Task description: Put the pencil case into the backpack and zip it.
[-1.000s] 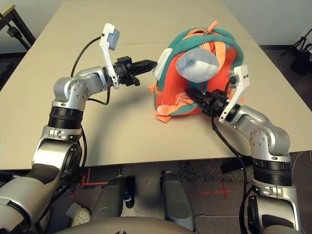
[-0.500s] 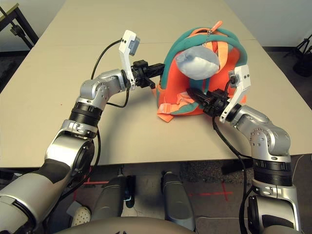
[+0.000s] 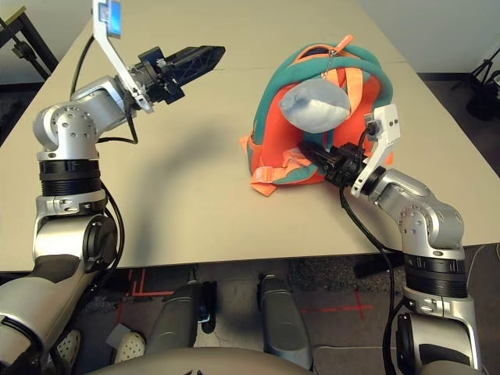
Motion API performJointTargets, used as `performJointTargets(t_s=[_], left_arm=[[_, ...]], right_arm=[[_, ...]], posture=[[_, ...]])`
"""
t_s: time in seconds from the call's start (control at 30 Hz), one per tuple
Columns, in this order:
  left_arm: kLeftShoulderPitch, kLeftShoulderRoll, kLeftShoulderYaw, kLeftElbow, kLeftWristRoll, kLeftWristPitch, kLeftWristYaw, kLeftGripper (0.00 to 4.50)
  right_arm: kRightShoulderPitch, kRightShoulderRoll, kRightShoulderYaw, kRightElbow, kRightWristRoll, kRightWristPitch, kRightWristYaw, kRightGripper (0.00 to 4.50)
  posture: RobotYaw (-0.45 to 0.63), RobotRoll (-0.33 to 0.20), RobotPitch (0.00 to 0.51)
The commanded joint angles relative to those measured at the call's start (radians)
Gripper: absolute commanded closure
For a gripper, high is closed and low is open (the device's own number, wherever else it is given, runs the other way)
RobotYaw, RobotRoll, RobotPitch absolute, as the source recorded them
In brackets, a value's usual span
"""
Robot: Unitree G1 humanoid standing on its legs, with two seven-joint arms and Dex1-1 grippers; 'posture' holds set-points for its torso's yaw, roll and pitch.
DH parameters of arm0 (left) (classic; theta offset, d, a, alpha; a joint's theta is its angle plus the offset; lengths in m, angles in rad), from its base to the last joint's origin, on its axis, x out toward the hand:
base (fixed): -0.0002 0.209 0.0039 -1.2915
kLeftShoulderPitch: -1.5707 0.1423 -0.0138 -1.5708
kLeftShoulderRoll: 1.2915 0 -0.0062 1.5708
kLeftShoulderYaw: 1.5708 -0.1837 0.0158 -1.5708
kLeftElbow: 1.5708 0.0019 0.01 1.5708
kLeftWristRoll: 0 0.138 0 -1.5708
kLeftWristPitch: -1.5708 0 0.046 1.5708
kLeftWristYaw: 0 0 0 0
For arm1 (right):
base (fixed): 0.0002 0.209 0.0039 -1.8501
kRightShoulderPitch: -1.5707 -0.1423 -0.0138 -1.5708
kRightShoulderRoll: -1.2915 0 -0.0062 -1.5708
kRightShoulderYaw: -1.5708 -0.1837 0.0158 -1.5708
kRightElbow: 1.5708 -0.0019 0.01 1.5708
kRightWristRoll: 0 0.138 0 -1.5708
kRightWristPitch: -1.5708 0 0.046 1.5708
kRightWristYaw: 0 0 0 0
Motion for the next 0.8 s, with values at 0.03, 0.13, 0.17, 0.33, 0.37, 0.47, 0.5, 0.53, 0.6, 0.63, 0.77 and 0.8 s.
performJointTargets(t_s=[0.03,0.13,0.17,0.33,0.37,0.47,0.5,0.53,0.6,0.63,0.77,0.8], left_arm=[[-0.006,-0.023,-0.061,-0.069,-0.031,0.034,-0.006,0.00],[-0.023,-0.034,-0.104,-0.095,-0.045,0.058,-0.026,0.00],[-0.033,-0.036,-0.124,-0.103,-0.052,0.069,-0.039,0.00],[-0.067,-0.010,-0.208,-0.130,-0.071,0.114,-0.120,0.00],[-0.068,0.003,-0.226,-0.139,-0.069,0.116,-0.142,0.00],[-0.064,0.059,-0.277,-0.182,-0.072,0.114,-0.233,0.00],[-0.063,0.078,-0.290,-0.193,-0.075,0.117,-0.261,0.00],[-0.064,0.094,-0.303,-0.199,-0.074,0.118,-0.283,0.00],[-0.068,0.115,-0.330,-0.199,-0.054,0.106,-0.309,0.00],[-0.069,0.120,-0.342,-0.196,-0.042,0.096,-0.315,0.00],[-0.071,0.110,-0.398,-0.157,0.029,0.025,-0.325,0.00],[-0.071,0.105,-0.414,-0.140,0.056,-0.003,-0.324,0.00]], right_arm=[[-0.001,0.012,0.033,0.036,-0.022,0.009,0.001,3.70],[-0.003,0.012,0.036,0.042,-0.025,0.005,0.004,3.70],[-0.004,0.012,0.036,0.044,-0.025,0.004,0.005,3.70],[-0.001,0.014,0.042,0.047,-0.033,-0.004,0.007,3.70],[0.000,0.015,0.043,0.045,-0.034,-0.005,0.007,3.70],[0.004,0.017,0.045,0.041,-0.035,-0.006,0.004,3.70],[0.005,0.018,0.046,0.041,-0.036,-0.007,0.004,3.70],[0.006,0.018,0.046,0.041,-0.036,-0.008,0.004,3.70],[0.007,0.019,0.046,0.042,-0.037,-0.008,0.004,3.70],[0.007,0.019,0.047,0.042,-0.038,-0.008,0.004,3.70],[0.003,0.023,0.048,0.051,-0.044,-0.011,0.005,3.70],[0.001,0.024,0.048,0.053,-0.046,-0.013,0.006,3.70]], posture=[[-0.14,0.000,0.130],[-0.14,0.000,0.130],[-0.14,0.000,0.131],[-0.15,0.000,0.132],[-0.16,0.000,0.133],[-0.16,0.000,0.134],[-0.16,0.000,0.134],[-0.16,0.000,0.134],[-0.16,0.000,0.134],[-0.16,0.000,0.134],[-0.16,0.000,0.135],[-0.16,0.000,0.135]])
